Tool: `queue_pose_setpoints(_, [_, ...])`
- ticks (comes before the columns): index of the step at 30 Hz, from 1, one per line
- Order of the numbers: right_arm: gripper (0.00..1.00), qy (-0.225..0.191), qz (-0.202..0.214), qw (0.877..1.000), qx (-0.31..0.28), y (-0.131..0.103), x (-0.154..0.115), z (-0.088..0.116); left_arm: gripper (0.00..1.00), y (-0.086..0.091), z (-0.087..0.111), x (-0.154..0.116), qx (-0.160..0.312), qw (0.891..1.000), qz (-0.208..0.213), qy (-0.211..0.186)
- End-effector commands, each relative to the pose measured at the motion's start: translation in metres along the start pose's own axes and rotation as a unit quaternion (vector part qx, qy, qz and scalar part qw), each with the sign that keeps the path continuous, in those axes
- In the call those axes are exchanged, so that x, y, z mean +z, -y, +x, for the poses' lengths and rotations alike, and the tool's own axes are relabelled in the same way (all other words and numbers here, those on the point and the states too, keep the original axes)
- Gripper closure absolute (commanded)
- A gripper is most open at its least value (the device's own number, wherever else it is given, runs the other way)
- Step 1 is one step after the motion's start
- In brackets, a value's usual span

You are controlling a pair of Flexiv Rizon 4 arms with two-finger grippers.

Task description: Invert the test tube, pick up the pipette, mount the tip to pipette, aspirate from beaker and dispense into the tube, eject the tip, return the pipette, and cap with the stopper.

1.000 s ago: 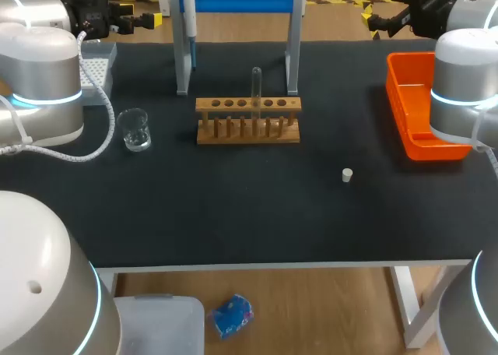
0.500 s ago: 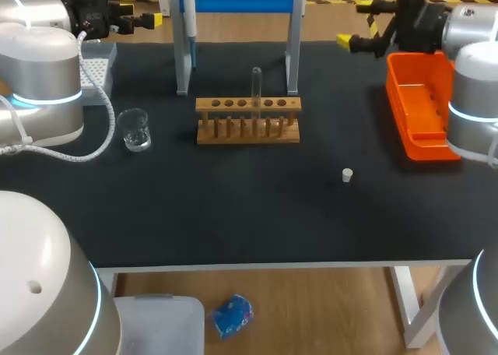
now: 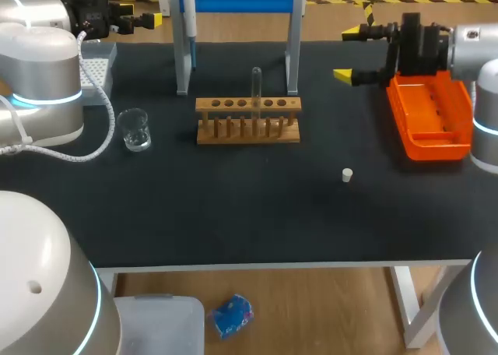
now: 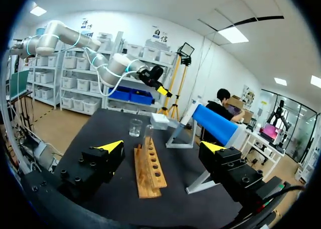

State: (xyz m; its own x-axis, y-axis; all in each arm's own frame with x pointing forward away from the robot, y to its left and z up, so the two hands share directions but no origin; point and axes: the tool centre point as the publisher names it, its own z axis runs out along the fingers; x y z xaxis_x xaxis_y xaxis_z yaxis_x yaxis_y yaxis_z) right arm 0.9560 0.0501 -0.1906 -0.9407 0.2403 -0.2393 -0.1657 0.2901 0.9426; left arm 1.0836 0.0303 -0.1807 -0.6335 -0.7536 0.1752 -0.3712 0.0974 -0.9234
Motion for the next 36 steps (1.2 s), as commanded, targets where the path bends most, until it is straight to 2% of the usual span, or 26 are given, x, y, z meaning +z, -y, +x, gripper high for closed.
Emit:
queue_pose_setpoints(1, [0.00,-0.002,0.000,1.000,0.000,0.000,-0.001,-0.001,0.00,-0.003,0.016,-0.008,0.018,1.000,0.001,-0.015])
queue_pose_setpoints(5, [0.00,-0.002,0.000,1.000,0.000,0.000,-0.001,-0.001,0.00,-0.010,0.053,-0.024,0.060,0.997,0.000,-0.043])
queue_pose_setpoints(9, [0.00,-0.002,0.000,1.000,0.000,0.000,-0.001,-0.001,0.00,-0.017,0.083,-0.039,0.073,0.996,0.000,-0.053])
queue_pose_setpoints(10, [0.00,-0.002,0.000,1.000,0.000,0.000,-0.001,-0.001,0.00,-0.019,0.087,-0.041,0.068,0.997,0.002,-0.047])
queue_pose_setpoints(13, [0.00,-0.002,0.000,1.000,0.000,0.000,-0.001,-0.001,0.00,-0.030,0.106,-0.049,0.077,0.997,-0.009,0.010])
queue_pose_setpoints(17, [0.00,-0.002,0.000,1.000,0.000,0.000,-0.001,-0.001,0.00,-0.046,0.126,-0.053,0.057,0.998,-0.002,0.026])
queue_pose_setpoints(21, [0.00,-0.002,0.000,1.000,0.000,0.000,-0.001,-0.001,0.00,-0.064,0.141,-0.047,0.039,0.999,-0.011,-0.009])
queue_pose_setpoints(25, [0.00,-0.002,0.000,1.000,0.000,0.000,-0.001,-0.001,0.00,-0.073,0.154,-0.044,0.070,0.993,-0.047,-0.076])
queue_pose_setpoints(36, [0.00,-0.002,0.000,1.000,0.000,0.000,-0.001,-0.001,0.00,-0.073,0.154,-0.044,0.070,0.993,-0.047,-0.076])
